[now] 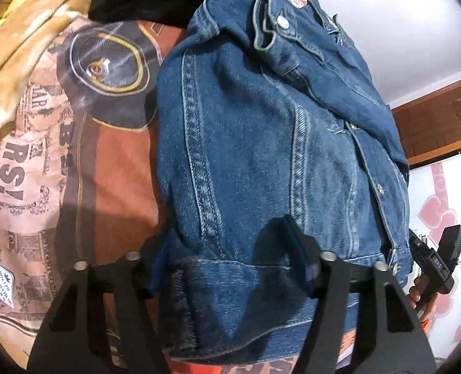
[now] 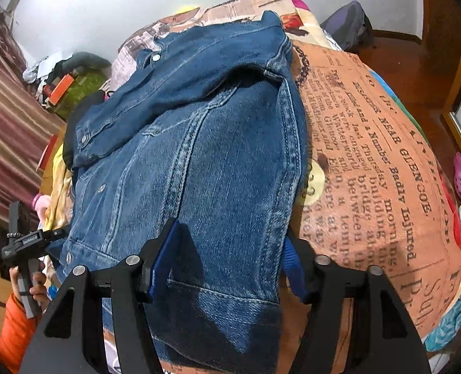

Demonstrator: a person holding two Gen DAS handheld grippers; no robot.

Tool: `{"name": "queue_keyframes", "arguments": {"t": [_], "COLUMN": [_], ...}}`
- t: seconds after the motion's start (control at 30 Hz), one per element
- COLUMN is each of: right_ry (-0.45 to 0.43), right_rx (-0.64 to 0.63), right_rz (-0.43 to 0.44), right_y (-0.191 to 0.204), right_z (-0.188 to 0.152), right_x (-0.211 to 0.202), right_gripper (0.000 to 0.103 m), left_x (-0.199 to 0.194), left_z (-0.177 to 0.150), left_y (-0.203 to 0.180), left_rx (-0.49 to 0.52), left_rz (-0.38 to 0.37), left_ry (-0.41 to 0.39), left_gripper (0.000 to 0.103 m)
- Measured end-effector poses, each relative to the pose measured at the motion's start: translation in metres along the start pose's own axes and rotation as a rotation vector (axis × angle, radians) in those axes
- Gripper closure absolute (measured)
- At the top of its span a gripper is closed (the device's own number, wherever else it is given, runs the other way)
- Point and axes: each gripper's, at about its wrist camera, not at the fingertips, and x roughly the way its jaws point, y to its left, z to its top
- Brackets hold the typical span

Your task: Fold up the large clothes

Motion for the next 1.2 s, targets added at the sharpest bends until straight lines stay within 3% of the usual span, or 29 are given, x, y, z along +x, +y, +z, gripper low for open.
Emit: {"name": "queue_keyframes", "arguments": {"t": [0.07,0.13,0.2,0.3,0.43,0.6,0.8,1.03,1.13,1.2], "right_ry": [-0.005,-0.017,-0.032,-0.073,-0.129,-0.2,-0.295,-0.343,-0.328,-0.293], "right_rx": [0.016,0.041,0.071,0.049,-0.027,-0.081,-0.095,-0.052,0.0,0.042], "right_rz": [0.028,0.05,0.111,0.136,0.151,0.184,0.186,0.137,0.102,0.084], "right_y": [-0.003,-0.007,-0.013,-0.006,0.012,0.031,0.036,0.023,0.008,-0.006], "right_z": [0.002,0.005,0.011,0.02,0.041,0.079,0.128,0.192,0.213,0.222], "right_x": [-0.002,-0.006,-0.013,-0.025,-0.041,-0.048,-0.046,-0.021,0.002,0.025], "right_gripper": [0.066,0.087,0.09,0.091,0.091,0.091,0.092,0.092,0.092,0.092], "left_x": [-0.005,-0.015,-0.026,-0.041,-0.065,-0.097,-0.119,-0.105,-0.082,-0.063], "left_z": [0.003,0.007,0.012,0.022,0.039,0.074,0.128,0.197,0.225,0.239], "left_y": [-0.005,-0.015,-0.028,-0.045,-0.064,-0.095,-0.117,-0.107,-0.091,-0.079], "left_rx": [0.023,0.055,0.087,0.107,0.123,0.177,0.212,0.158,0.113,0.082], "left_rz": [0.001,-0.013,-0.031,-0.021,-0.068,-0.127,-0.116,-0.016,0.044,0.081], "left_ry": [-0.013,-0.033,-0.054,-0.105,-0.167,-0.265,-0.378,-0.467,-0.458,-0.438], "left_gripper": [0.064,0.077,0.079,0.082,0.084,0.085,0.086,0.086,0.088,0.097]}}
